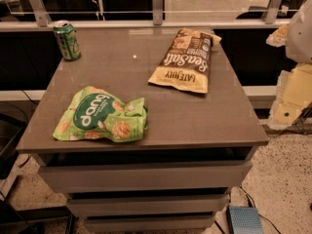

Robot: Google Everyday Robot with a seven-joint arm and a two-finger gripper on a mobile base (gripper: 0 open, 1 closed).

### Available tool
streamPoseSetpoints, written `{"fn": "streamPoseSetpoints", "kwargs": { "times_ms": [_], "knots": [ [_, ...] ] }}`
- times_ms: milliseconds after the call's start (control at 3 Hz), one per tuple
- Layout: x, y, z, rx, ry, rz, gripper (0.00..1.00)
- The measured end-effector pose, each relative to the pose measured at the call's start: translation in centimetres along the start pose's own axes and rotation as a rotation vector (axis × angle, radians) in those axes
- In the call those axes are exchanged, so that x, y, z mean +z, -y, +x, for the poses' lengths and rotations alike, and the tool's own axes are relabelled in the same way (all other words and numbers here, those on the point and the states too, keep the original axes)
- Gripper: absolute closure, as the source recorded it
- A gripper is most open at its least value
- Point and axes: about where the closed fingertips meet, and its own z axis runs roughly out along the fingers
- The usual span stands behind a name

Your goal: Pick brown chip bag

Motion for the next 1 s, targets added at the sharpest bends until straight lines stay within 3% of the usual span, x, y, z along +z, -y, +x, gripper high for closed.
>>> {"fn": "streamPoseSetpoints", "kwargs": {
  "times_ms": [333, 667, 1000],
  "knots": [
    [0.0, 0.0, 0.0, 0.000, 0.000, 0.000, 0.00],
    [0.2, 1.8, -0.3, -0.055, 0.061, 0.044, 0.00],
    [2.0, 7.2, -1.9, -0.192, 0.185, 0.110, 0.00]
  ]
}}
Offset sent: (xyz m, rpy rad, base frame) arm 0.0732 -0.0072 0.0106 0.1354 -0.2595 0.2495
